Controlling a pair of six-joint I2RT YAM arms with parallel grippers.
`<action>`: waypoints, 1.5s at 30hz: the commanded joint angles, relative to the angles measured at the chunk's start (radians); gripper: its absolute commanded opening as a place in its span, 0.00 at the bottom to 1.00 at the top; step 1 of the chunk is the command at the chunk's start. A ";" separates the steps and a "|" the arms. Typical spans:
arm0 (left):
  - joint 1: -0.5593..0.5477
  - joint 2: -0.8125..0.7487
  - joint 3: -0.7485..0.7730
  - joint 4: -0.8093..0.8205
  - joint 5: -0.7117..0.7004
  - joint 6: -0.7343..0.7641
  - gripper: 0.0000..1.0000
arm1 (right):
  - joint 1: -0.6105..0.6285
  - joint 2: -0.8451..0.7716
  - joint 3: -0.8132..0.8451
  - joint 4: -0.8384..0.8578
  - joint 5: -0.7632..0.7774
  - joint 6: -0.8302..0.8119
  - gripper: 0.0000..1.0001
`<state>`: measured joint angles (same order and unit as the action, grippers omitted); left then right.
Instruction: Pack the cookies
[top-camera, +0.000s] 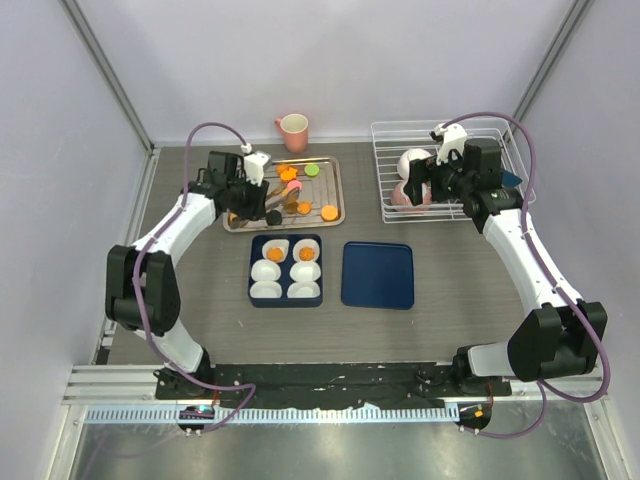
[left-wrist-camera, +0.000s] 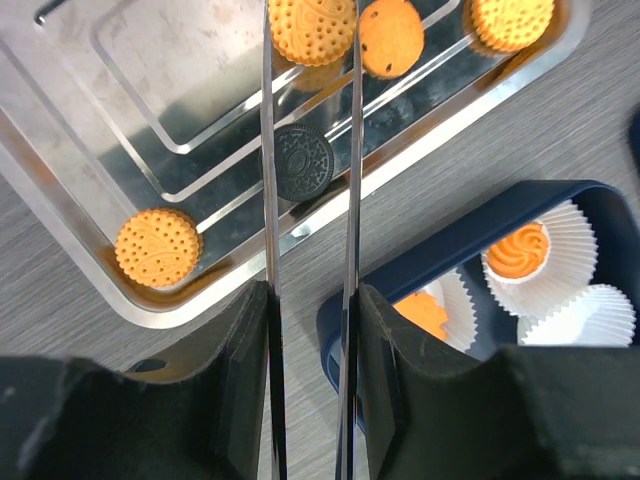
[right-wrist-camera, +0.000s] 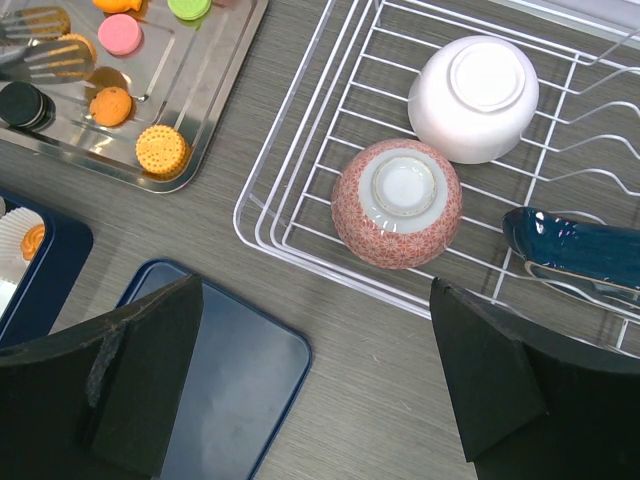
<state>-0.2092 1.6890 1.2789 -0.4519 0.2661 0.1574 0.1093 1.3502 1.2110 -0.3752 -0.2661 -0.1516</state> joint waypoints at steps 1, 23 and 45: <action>0.004 -0.126 0.016 0.025 0.030 -0.021 0.33 | -0.005 -0.008 0.004 0.024 -0.010 -0.005 1.00; 0.005 -0.699 -0.188 -0.413 0.252 0.182 0.32 | -0.005 0.017 0.009 0.021 -0.030 0.009 1.00; -0.001 -0.750 -0.308 -0.614 0.358 0.337 0.33 | -0.003 0.027 0.004 0.015 -0.076 0.012 1.00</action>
<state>-0.2089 0.9306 0.9836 -1.0595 0.5789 0.4603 0.1089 1.3682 1.2110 -0.3759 -0.3218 -0.1463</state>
